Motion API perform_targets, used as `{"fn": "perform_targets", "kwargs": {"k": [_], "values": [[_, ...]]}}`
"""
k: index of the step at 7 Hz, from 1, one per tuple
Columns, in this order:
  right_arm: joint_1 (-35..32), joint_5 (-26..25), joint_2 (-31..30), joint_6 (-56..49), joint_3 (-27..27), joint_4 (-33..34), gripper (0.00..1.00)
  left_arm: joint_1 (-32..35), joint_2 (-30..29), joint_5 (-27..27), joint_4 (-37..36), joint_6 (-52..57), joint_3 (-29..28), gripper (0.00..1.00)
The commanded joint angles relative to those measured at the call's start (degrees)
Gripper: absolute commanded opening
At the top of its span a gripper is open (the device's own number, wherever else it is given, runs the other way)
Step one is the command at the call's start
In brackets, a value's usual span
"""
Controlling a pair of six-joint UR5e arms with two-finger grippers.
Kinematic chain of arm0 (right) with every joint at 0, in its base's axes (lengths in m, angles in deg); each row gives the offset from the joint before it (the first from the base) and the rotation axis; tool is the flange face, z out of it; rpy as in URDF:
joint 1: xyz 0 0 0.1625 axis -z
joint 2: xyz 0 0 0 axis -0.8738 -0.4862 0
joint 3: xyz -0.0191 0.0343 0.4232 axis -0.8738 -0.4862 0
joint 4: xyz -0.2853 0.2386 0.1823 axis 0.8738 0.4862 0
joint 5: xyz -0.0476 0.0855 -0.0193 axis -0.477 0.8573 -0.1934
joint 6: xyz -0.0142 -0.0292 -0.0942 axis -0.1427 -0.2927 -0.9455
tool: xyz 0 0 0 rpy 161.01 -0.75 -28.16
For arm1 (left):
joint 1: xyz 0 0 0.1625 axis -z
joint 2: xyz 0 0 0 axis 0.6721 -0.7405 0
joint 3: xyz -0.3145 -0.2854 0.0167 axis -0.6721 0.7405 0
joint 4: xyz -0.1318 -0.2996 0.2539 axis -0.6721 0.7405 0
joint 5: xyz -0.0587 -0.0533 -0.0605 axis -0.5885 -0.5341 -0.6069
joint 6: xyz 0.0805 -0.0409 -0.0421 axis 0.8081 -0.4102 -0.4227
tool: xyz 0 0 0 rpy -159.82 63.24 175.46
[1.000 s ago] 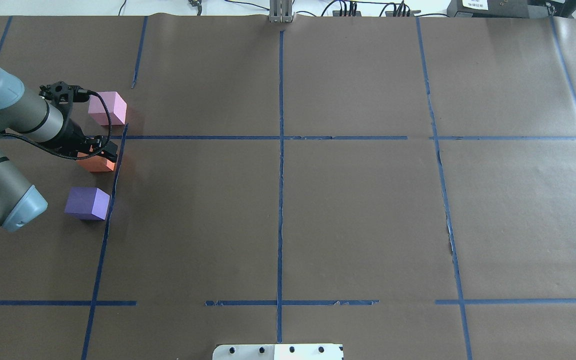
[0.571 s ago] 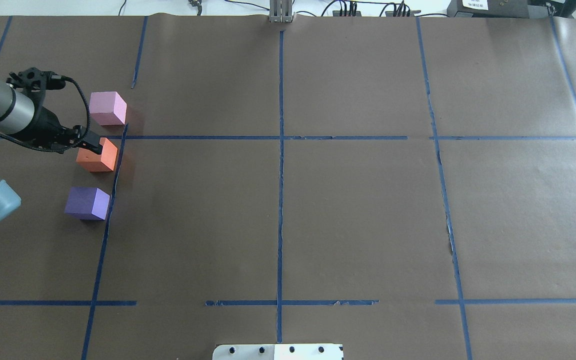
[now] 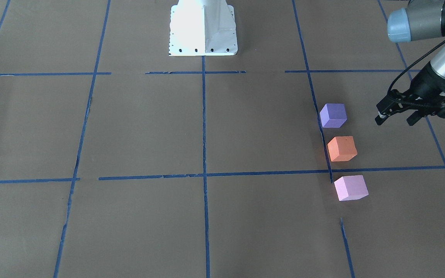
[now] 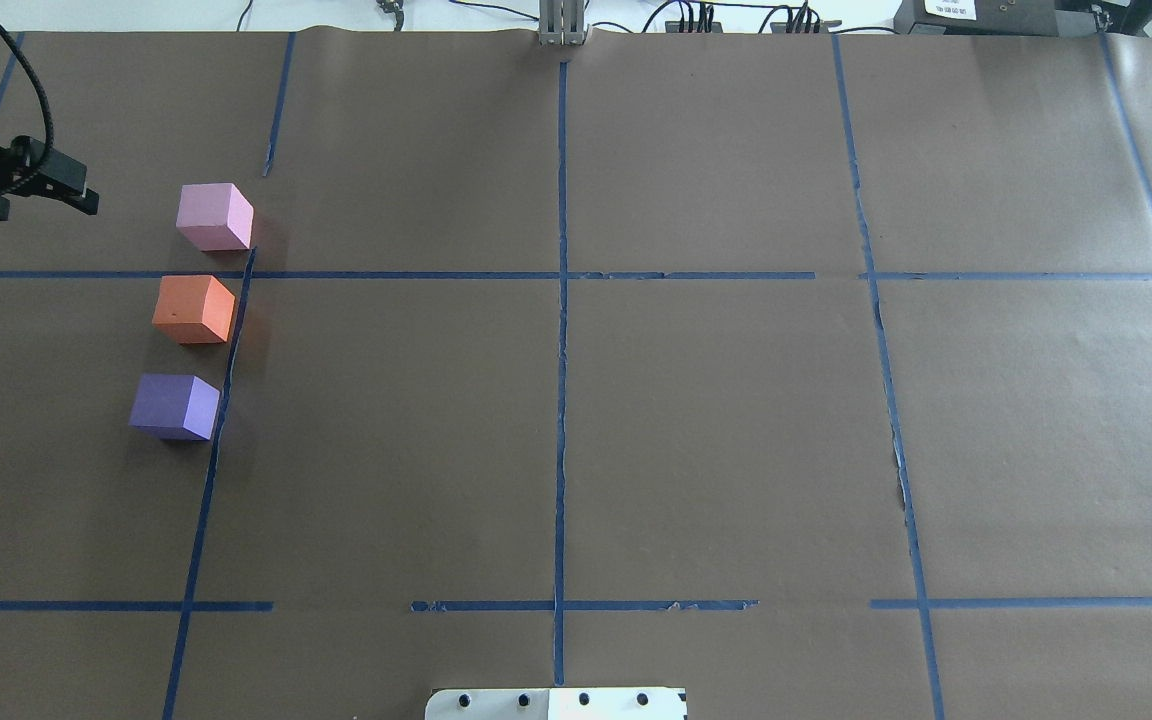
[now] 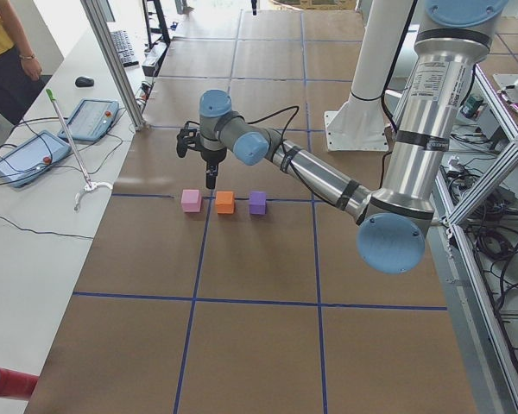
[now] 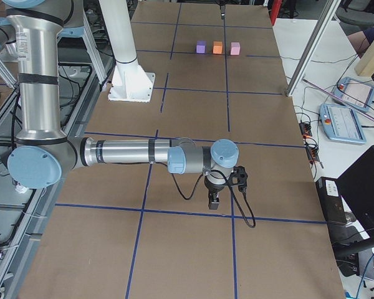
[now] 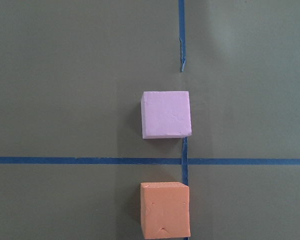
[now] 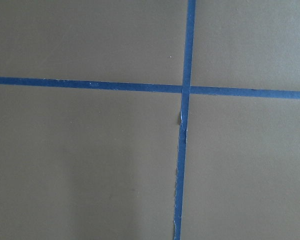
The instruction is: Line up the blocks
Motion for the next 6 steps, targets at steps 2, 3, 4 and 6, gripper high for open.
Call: {"fn": "perform_targets", "kwargs": {"k": [2, 3, 4, 6], "values": [[0.0, 0.0, 0.0, 0.0, 0.0, 0.0, 1.0, 10.2, -0.2, -2.0, -7.3, 20.0, -4.7, 1.0], [0.0, 0.0, 0.0, 0.0, 0.0, 0.1, 1.0, 15.1, -0.1, -5.3, -7.3, 26.8, -9.6, 1.0], [0.0, 0.0, 0.0, 0.0, 0.0, 0.1, 1.0, 19.5, -0.2, -8.2, -7.2, 32.0, -16.3, 0.99], [0.0, 0.0, 0.0, 0.0, 0.0, 0.0, 1.0, 25.3, -0.3, -7.9, -7.0, 45.7, -23.7, 0.99]]}}
